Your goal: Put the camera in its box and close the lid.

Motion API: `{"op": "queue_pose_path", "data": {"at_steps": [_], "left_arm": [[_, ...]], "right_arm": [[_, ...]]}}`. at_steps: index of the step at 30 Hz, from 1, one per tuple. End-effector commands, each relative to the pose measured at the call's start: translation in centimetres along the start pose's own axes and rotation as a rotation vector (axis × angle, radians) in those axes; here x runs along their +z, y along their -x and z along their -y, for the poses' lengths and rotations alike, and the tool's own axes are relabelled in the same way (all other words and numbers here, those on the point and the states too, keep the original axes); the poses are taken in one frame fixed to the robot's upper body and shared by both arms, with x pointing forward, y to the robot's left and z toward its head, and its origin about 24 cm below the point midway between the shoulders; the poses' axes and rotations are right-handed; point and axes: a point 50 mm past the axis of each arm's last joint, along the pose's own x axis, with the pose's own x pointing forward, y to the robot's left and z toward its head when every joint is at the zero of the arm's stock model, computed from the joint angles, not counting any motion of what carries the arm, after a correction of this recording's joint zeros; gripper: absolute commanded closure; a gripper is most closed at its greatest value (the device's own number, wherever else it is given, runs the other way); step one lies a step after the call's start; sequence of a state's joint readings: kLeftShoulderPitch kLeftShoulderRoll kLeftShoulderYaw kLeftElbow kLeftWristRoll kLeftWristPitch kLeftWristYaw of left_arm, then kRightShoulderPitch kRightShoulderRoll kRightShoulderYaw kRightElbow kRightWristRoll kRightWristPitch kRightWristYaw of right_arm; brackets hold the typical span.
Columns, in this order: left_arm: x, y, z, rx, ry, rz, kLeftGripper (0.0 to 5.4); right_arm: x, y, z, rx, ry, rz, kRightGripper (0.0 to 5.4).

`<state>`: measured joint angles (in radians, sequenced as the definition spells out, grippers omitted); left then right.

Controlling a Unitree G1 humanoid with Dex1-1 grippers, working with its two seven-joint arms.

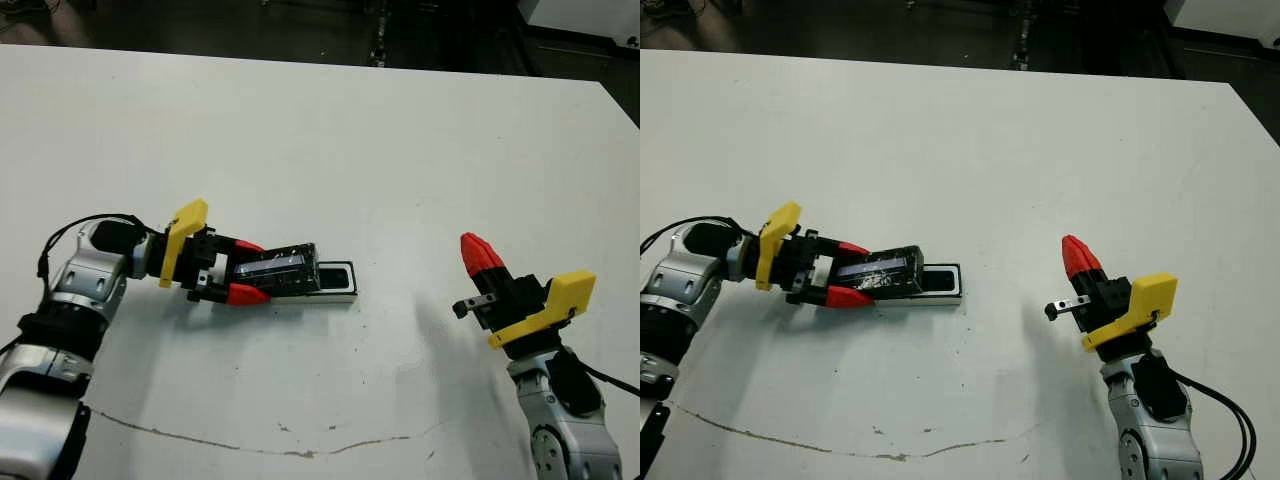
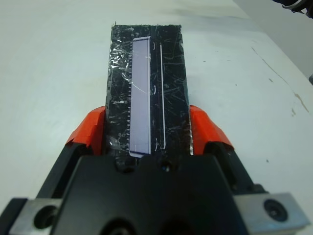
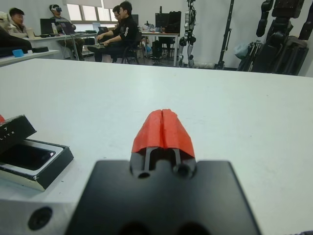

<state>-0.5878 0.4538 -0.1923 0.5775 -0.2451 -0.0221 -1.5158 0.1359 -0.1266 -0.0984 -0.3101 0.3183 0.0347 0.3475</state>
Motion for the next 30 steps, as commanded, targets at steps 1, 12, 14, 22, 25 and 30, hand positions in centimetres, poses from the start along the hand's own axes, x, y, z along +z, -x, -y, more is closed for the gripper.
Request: {"op": "queue_pose_path", "data": {"at_steps": [1,12,14,22,25,30], "left_arm": [[-0.8,-1.0,0.3,-0.018,0.036,-0.024,2.24],[-0.4,-2.8,0.4,0.032,0.087,0.002,2.24],[-0.3,-3.2,0.5,0.039,0.099,-0.004,2.24],[-0.1,-3.9,1.4,0.060,0.086,-0.045,2.24],[-0.1,-4.1,1.5,0.050,0.062,-0.035,2.24],[0.0,-4.5,1.6,0.036,0.060,-0.037,2.24]], "right_arm": [[-0.2,0.4,0.3,-0.008,0.010,-0.010,5.40],[-0.2,0.3,0.2,-0.009,0.000,-0.011,5.40],[-0.2,0.3,0.2,-0.010,0.000,-0.012,5.40],[-0.2,0.4,0.2,-0.011,0.014,-0.011,5.40],[-0.2,0.3,0.2,-0.010,0.018,-0.012,5.40],[-0.2,0.3,0.2,-0.011,0.021,-0.011,5.40]]}}
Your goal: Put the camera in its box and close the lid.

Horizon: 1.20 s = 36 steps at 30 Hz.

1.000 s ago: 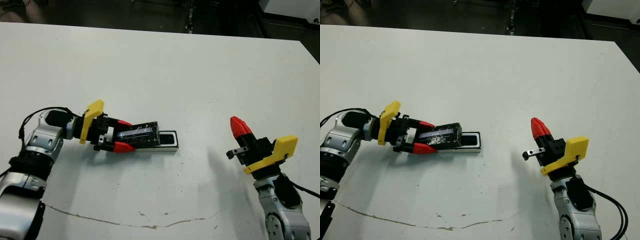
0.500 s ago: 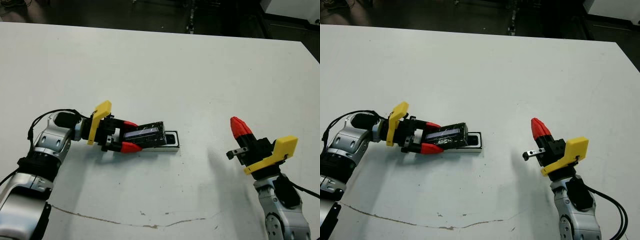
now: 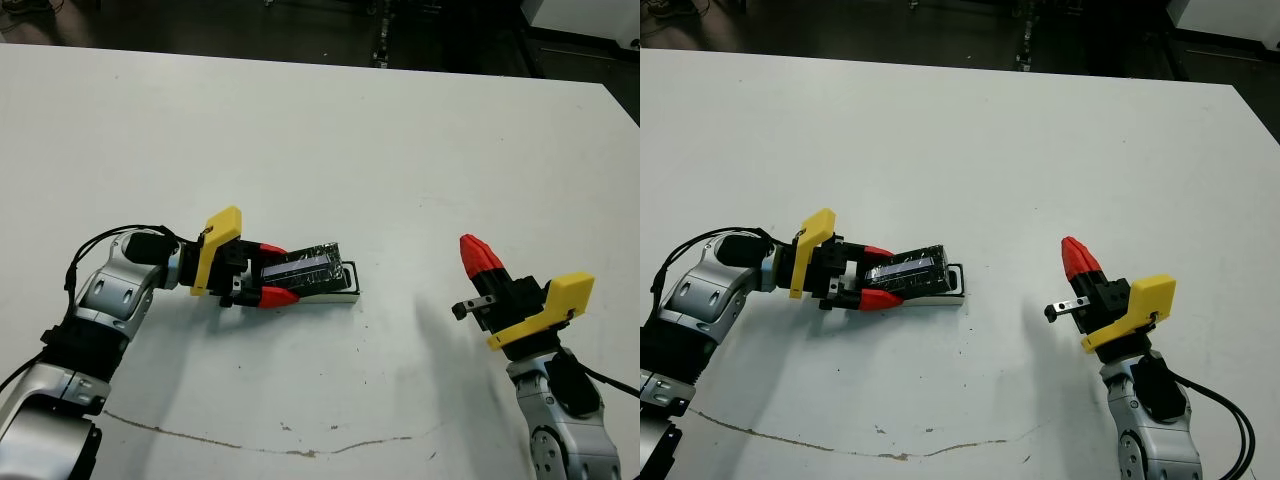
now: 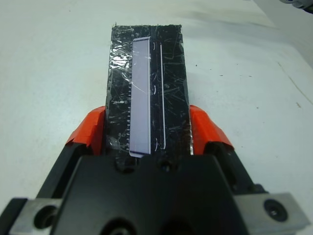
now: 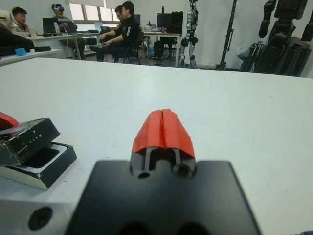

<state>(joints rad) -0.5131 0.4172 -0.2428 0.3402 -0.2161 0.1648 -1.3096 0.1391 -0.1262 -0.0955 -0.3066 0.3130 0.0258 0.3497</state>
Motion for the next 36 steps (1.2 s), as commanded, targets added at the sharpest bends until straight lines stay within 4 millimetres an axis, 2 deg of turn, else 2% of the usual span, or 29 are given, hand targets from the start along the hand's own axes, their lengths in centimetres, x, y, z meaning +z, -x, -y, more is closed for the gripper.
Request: {"op": "queue_pose_path", "data": {"at_steps": [1,11,24,36], "left_arm": [[-0.8,-1.5,0.8,-0.052,0.028,-0.011,2.24],[-1.2,-2.7,0.6,-0.050,0.000,-0.014,2.24],[-1.7,-5.7,-0.2,-0.079,0.019,-0.070,2.24],[-0.8,-6.4,-0.3,-0.096,-0.054,-0.107,2.24]], "right_arm": [[-0.1,0.3,0.2,-0.013,0.014,-0.010,5.40],[-0.1,0.2,0.2,-0.005,0.001,-0.010,5.40],[-0.1,0.2,0.2,-0.005,0.011,-0.010,5.40],[-0.2,0.3,0.0,-0.008,0.004,-0.019,5.40]]}}
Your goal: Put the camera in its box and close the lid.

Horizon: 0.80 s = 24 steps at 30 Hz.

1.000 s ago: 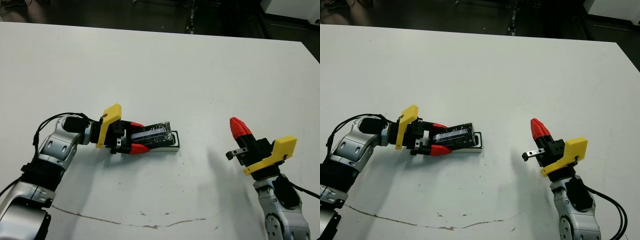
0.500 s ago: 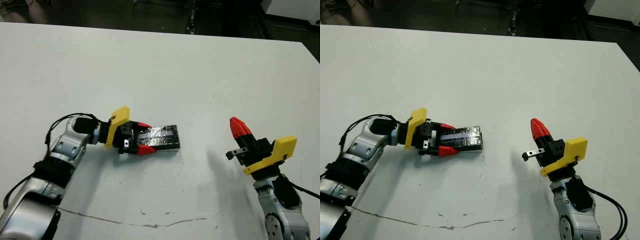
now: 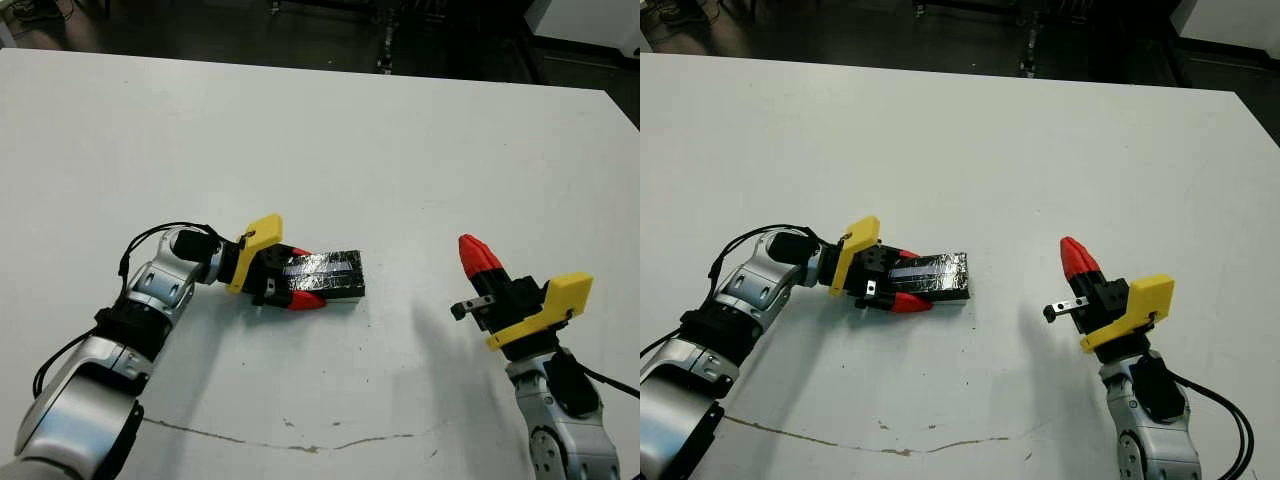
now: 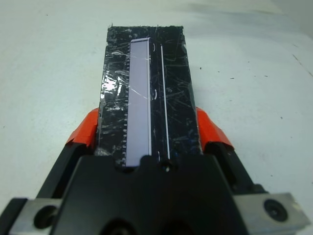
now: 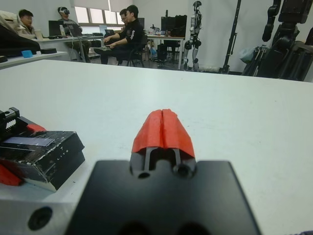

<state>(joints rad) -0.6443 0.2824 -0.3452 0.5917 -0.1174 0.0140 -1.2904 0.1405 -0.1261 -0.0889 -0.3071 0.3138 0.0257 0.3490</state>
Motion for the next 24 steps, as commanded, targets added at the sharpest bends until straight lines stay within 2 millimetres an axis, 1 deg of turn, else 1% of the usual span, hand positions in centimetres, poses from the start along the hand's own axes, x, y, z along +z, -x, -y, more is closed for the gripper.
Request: {"op": "queue_pose_path", "data": {"at_steps": [1,2,3,6,7,18,24], "left_arm": [[-0.49,-2.06,0.61,-0.020,0.008,-0.070,2.24],[-0.43,-2.04,0.57,-0.018,0.024,-0.088,2.24],[-0.35,-2.03,0.56,-0.017,0.022,-0.104,2.11],[0.11,-1.99,0.54,0.008,-0.099,-0.138,1.73],[0.13,-1.97,0.50,0.016,-0.115,-0.144,1.63],[-0.48,-1.75,0.51,0.070,-0.067,-0.127,0.06],[-0.64,-1.54,0.50,0.077,-0.045,-0.129,0.01]], "right_arm": [[-0.11,0.31,0.16,-0.012,0.007,-0.017,5.40],[-0.12,0.32,0.17,-0.011,0.006,-0.016,5.40],[-0.13,0.33,0.18,-0.011,0.005,-0.015,5.40],[-0.17,0.36,0.18,-0.010,0.001,-0.014,5.40],[-0.20,0.36,0.18,-0.008,-0.004,-0.011,5.40],[-0.25,0.37,0.13,-0.005,-0.003,-0.013,5.40],[-0.30,0.41,0.13,-0.004,-0.009,-0.015,5.40]]}}
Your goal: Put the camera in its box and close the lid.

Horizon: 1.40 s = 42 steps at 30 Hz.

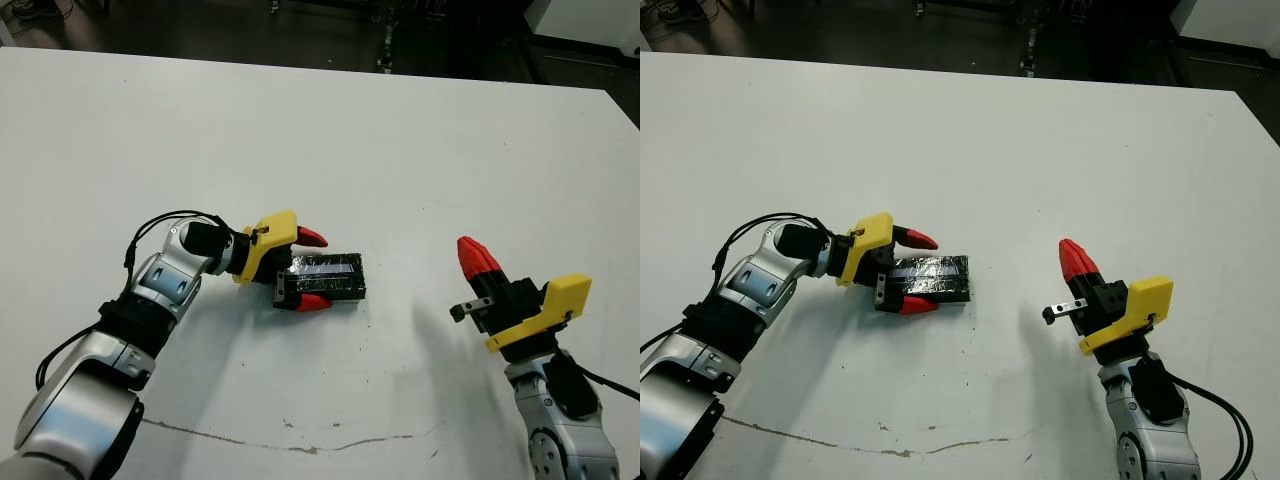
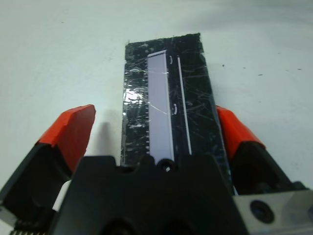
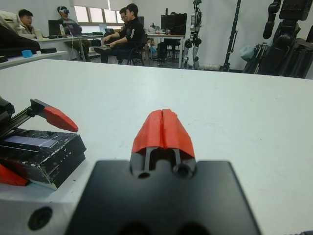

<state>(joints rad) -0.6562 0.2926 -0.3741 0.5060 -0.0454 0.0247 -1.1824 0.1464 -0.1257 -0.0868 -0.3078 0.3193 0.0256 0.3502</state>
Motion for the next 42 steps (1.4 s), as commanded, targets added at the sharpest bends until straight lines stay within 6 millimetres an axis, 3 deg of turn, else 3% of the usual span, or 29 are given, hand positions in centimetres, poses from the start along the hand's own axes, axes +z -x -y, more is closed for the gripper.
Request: {"op": "queue_pose_path", "data": {"at_steps": [1,11,27,38,42], "left_arm": [[-1.9,-1.2,1.3,-0.014,0.061,-0.062,0.01],[-2.3,0.6,1.4,0.001,0.040,-0.066,0.01],[-4.5,11.1,1.9,0.127,0.110,-0.249,0.01],[-3.5,15.4,1.0,0.280,0.071,-0.315,0.01],[-2.1,16.2,0.4,0.499,0.130,-0.221,0.01]], "right_arm": [[-0.2,0.3,0.2,-0.005,-0.004,-0.012,5.40],[-0.2,0.3,0.1,-0.002,-0.005,-0.010,5.40],[-0.2,0.2,0.0,-0.003,0.000,-0.013,5.40],[-0.1,0.1,0.0,-0.006,-0.002,-0.011,5.40],[-0.1,0.1,0.0,-0.002,-0.003,-0.011,5.40]]}}
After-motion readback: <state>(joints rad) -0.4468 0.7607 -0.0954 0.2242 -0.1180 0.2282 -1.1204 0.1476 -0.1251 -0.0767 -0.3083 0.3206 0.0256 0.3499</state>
